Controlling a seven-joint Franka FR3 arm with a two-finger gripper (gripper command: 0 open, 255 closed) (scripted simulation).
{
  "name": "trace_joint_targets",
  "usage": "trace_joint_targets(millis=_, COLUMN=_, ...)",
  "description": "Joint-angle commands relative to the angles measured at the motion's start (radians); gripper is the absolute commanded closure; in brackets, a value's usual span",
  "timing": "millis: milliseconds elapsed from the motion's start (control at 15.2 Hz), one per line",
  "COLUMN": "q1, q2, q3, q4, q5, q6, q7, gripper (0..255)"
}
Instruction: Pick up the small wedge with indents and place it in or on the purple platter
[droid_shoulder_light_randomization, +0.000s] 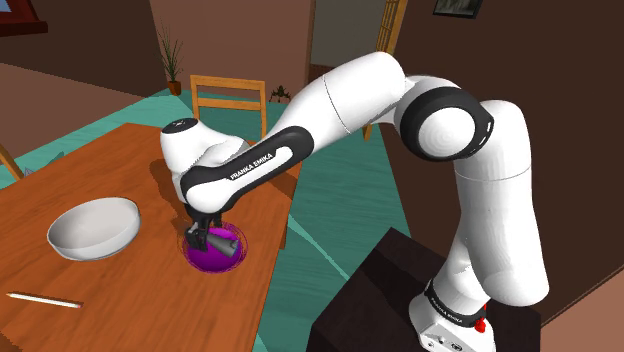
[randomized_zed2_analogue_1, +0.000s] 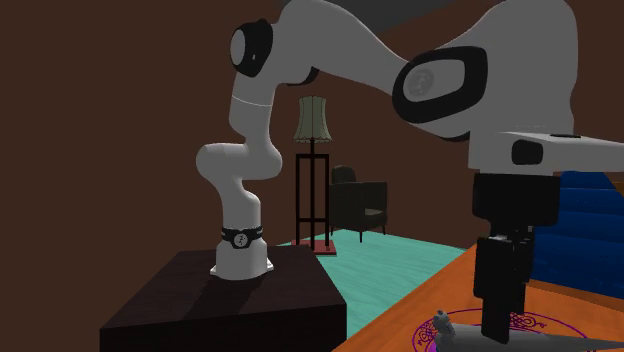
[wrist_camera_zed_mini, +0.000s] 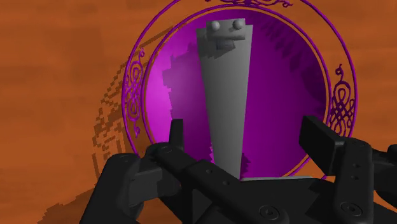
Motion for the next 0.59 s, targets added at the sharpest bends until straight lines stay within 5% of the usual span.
trace_joint_targets(millis=0, q1=0.000, q2=0.000, q3=0.000, q4=0.000, q5=0.000, q6=0.000, q7=0.000, gripper=0)
trace_joint_targets(millis=528, q1=-0.001, q2=-0.055, q3=0.008, q4=0.048, q5=0.014, q6=-0.103, q7=-0.009, gripper=0)
